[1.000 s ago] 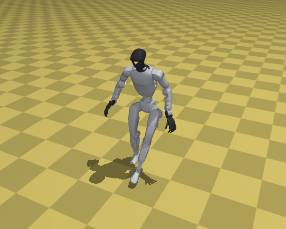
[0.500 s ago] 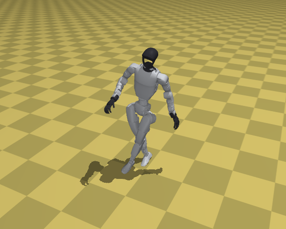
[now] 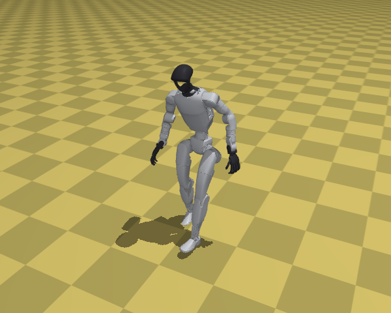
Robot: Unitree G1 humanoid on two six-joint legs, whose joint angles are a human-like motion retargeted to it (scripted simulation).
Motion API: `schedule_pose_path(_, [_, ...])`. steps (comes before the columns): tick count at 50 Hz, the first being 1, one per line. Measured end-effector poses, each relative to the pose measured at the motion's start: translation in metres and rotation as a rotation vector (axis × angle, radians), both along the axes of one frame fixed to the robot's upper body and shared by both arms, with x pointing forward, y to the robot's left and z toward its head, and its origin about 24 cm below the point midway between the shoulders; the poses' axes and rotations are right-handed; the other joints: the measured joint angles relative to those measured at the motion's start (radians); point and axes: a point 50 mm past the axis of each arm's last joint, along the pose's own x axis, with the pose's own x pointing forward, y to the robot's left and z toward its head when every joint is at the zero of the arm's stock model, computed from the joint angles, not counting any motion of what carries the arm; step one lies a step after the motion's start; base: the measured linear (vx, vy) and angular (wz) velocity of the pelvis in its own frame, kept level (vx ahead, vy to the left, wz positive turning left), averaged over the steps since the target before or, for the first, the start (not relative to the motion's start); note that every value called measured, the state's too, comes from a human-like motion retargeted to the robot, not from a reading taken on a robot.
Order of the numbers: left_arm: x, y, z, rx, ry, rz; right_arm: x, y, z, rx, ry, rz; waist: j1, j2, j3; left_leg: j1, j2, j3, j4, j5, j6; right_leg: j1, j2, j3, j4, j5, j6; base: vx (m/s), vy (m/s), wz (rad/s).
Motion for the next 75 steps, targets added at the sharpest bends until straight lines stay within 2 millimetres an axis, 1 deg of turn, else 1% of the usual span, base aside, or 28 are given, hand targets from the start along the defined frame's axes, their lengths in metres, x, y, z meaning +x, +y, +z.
schedule_pose_path(5, [-0.059,0.018,-0.020,0.008,0.193,0.220,-0.009,0.019,-0.007,0.162,-0.072,-0.097,-0.034,-0.070,-0.039,0.016,0.074,0.033,0.251,-0.156,0.013,-0.030,-0.104,0.010,-0.024,0.008,0.008,-0.03,0.29,0.10])
schedule_pose_path(10, [-0.121,0.018,-0.027,0.018,0.362,0.300,-0.024,0.029,-0.008,0.199,-0.085,-0.065,-0.036,-0.099,-0.118,0.095,0.137,0.045,0.461,-0.295,0.025,-0.036,-0.167,0.010,-0.067,0.023,0.013,0.01,0.37,0.04])
schedule_pose_path(15, [-0.149,0.017,-0.024,0.007,0.445,0.198,-0.056,0.030,-0.011,0.271,-0.106,-0.156,-0.015,-0.087,-0.202,0.189,0.115,-0.020,0.498,-0.311,0.037,-0.055,-0.210,-0.044,-0.066,0.084,0.013,0.00,0.52,0.64])
schedule_pose_path(19, [-0.142,0.009,-0.024,-0.009,0.443,0.085,-0.075,0.024,-0.020,0.316,-0.064,-0.255,-0.028,-0.049,-0.222,0.305,0.101,0.074,0.281,-0.332,0.062,-0.104,-0.256,-0.124,0.040,0.212,-0.006,-0.07,0.72,1.26])
schedule_pose_path(22, [-0.125,0.003,-0.025,-0.029,0.394,0.030,-0.071,0.020,-0.027,0.364,-0.037,-0.316,-0.005,-0.010,-0.201,0.388,0.077,0.092,0.126,-0.345,0.068,-0.240,-0.279,-0.203,0.262,0.313,-0.074,-0.16,0.77,0.38])
schedule_pose_path(25, [-0.094,0.003,-0.025,-0.068,0.303,0.084,-0.047,0.022,-0.030,0.393,-0.013,-0.343,0.065,-0.023,-0.168,0.371,0.024,0.123,0.145,-0.377,0.069,-0.442,-0.320,-0.280,0.458,0.215,-0.144,-0.24,0.72,-0.68])
schedule_pose_path(29, [-0.018,0.025,-0.011,-0.014,0.124,0.063,0.010,0.022,-0.013,0.277,0.003,-0.140,0.135,-0.067,-0.115,0.248,-0.064,0.209,0.319,-0.420,0.063,-0.573,-0.255,-0.387,0.331,0.141,-0.167,-0.30,0.66,-0.77])
schedule_pose_path(32, [0.057,0.058,0.032,0.140,-0.079,-0.059,0.055,0.021,0.015,0.144,-0.043,0.127,0.118,-0.106,-0.093,0.144,-0.139,0.225,0.445,-0.456,0.051,-0.609,-0.152,-0.477,0.201,0.139,-0.150,-0.26,0.59,0.25])
schedule_pose_path(35, [0.133,0.090,0.106,0.356,-0.320,-0.150,0.072,0.013,0.035,0.094,-0.077,0.250,0.011,-0.149,-0.118,0.071,-0.236,0.183,0.471,-0.453,0.032,-0.658,-0.034,-0.528,0.187,0.150,-0.101,-0.10,0.59,1.73])
schedule_pose_path(37, [0.171,0.087,0.148,0.469,-0.490,-0.166,0.049,-0.011,0.032,0.081,-0.096,0.126,-0.122,-0.131,-0.101,0.174,-0.306,0.083,0.380,-0.389,0.005,-0.588,0.002,-0.654,0.223,0.147,-0.016,0.14,0.71,2.89])
schedule_pose_path(38, [0.191,0.080,0.172,0.483,-0.619,-0.099,0.039,-0.023,0.031,0.082,-0.082,0.057,-0.169,-0.113,-0.133,0.168,-0.334,0.042,0.314,-0.339,0.003,-0.595,0.057,-0.689,0.167,0.189,-0.006,0.16,0.70,2.34])
schedule_pose_path(41, [0.230,0.034,0.216,0.422,-0.917,-0.012,-0.022,-0.072,0.027,0.032,-0.066,-0.260,-0.301,-0.043,-0.168,0.251,-0.395,-0.057,0.127,-0.121,-0.102,-0.537,0.220,-0.740,-0.003,0.324,0.013,0.29,0.62,2.06])
schedule_pose_path(43, [0.248,-0.007,0.235,0.330,-1.041,-0.065,-0.085,-0.099,0.023,0.023,-0.035,-0.507,-0.380,0.005,-0.182,0.339,-0.440,-0.102,0.021,0.024,-0.162,-0.477,0.281,-0.658,-0.095,0.394,0.013,0.54,0.93,2.42])
schedule_pose_path(45, [0.259,-0.051,0.252,0.237,-1.117,-0.194,-0.162,-0.109,0.018,0.061,0.011,-0.788,-0.447,0.024,-0.203,0.399,-0.483,-0.048,0.010,0.100,-0.169,-0.408,0.267,-0.552,-0.152,0.390,0.013,0.65,1.17,2.88])
schedule_pose_path(47, [0.259,-0.093,0.257,0.183,-1.141,-0.357,-0.251,-0.088,0.010,0.130,0.080,-1.091,-0.490,-0.010,-0.271,0.343,-0.479,0.148,0.203,0.102,-0.169,-0.361,0.158,-0.506,-0.206,0.324,0.013,0.72,1.04,3.95])
schedule_pose_path(48, [0.257,-0.111,0.260,0.166,-1.157,-0.423,-0.281,-0.076,0.008,0.151,0.090,-1.225,-0.558,-0.023,-0.269,0.335,-0.432,0.212,0.368,0.070,-0.169,-0.317,0.068,-0.553,-0.197,0.250,0.013,0.82,0.82,4.39])
schedule_pose_path(50, [0.251,-0.122,0.258,0.183,-1.167,-0.476,-0.315,-0.056,0.006,0.148,0.109,-1.402,-0.606,-0.004,-0.244,0.248,-0.226,0.373,0.765,-0.072,-0.105,-0.284,-0.009,-0.625,-0.119,0.101,-0.102,0.78,0.62,2.67])
schedule_pose_path(52, [0.241,-0.105,0.240,0.250,-1.128,-0.424,-0.315,-0.050,0.002,0.101,0.144,-1.437,-0.576,0.046,-0.205,0.134,-0.020,0.426,1.054,-0.203,-0.003,-0.343,-0.039,-0.617,0.089,-0.045,-0.200,0.61,0.58,-0.06])
schedule_pose_path(53, [0.233,-0.091,0.226,0.299,-1.087,-0.386,-0.306,-0.051,-0.001,0.066,0.160,-1.420,-0.548,0.062,-0.187,0.077,0.049,0.415,1.153,-0.258,0.024,-0.383,-0.056,-0.590,0.212,-0.107,-0.207,0.59,0.61,-1.07])
schedule_pose_path(55, [0.208,-0.058,0.182,0.409,-0.937,-0.320,-0.277,-0.057,-0.004,-0.020,0.164,-1.351,-0.489,0.055,-0.157,-0.002,0.107,0.350,1.254,-0.336,0.029,-0.410,-0.095,-0.515,0.387,-0.207,-0.171,0.59,0.62,-1.61])
schedule_pose_path(57, [0.173,-0.026,0.131,0.454,-0.722,-0.235,-0.228,-0.064,-0.011,-0.014,0.108,-1.208,-0.408,0.041,-0.126,-0.070,0.112,0.233,1.263,-0.379,0.020,-0.391,-0.105,-0.425,0.449,-0.270,-0.170,0.53,0.62,-2.07])
schedule_pose_path(59, [0.127,0.000,0.079,0.423,-0.470,-0.112,-0.158,-0.065,-0.014,0.039,0.025,-1.013,-0.319,0.028,-0.103,-0.129,0.115,0.101,1.220,-0.407,0.021,-0.384,-0.104,-0.322,0.481,-0.303,-0.178,0.43,0.63,-2.36])
schedule_pose_path(61, [0.073,0.019,0.033,0.328,-0.202,0.052,-0.075,-0.059,-0.007,0.096,-0.057,-0.780,-0.233,0.016,-0.089,-0.171,0.126,-0.039,1.131,-0.417,0.034,-0.385,-0.099,-0.219,0.491,-0.309,-0.180,0.34,0.65,-2.44])
schedule_pose_path(64, [-0.019,0.034,-0.015,0.182,0.204,0.245,0.048,-0.028,0.028,0.116,-0.167,-0.388,-0.104,0.003,-0.073,-0.150,0.139,-0.273,0.902,-0.388,0.050,-0.369,-0.082,-0.063,0.454,-0.283,-0.167,0.27,0.70,-2.56])
schedule_pose_path(67, [-0.107,0.043,-0.029,0.130,0.531,0.284,0.146,0.027,0.090,0.053,-0.343,-0.061,0.046,-0.008,-0.056,-0.030,0.177,-0.461,0.633,-0.366,0.046,-0.325,-0.062,0.102,0.361,-0.232,-0.137,0.21,0.78,-2.87])
schedule_pose_path(69, [-0.156,0.048,-0.025,0.143,0.666,0.276,0.188,0.070,0.134,0.023,-0.507,0.082,0.154,-0.021,-0.060,0.062,0.218,-0.483,0.475,-0.323,0.018,-0.287,-0.065,0.210,0.263,-0.185,-0.120,0.14,0.87,-2.81])
schedule_pose_path(72, [-0.215,0.043,-0.015,0.160,0.776,0.357,0.218,0.126,0.187,0.041,-0.707,0.235,0.263,-0.048,-0.086,0.181,0.260,-0.342,0.295,-0.205,-0.019,-0.226,-0.127,0.314,0.082,-0.075,-0.102,0.06,0.98,-1.88])
schedule_pose_path(75, [-0.260,0.025,-0.006,0.113,0.852,0.559,0.225,0.152,0.206,0.105,-0.774,0.328,0.269,-0.059,-0.103,0.255,0.231,-0.141,0.266,-0.264,0.015,-0.194,-0.234,0.245,0.021,0.070,-0.094,-0.06,1.11,-0.41])
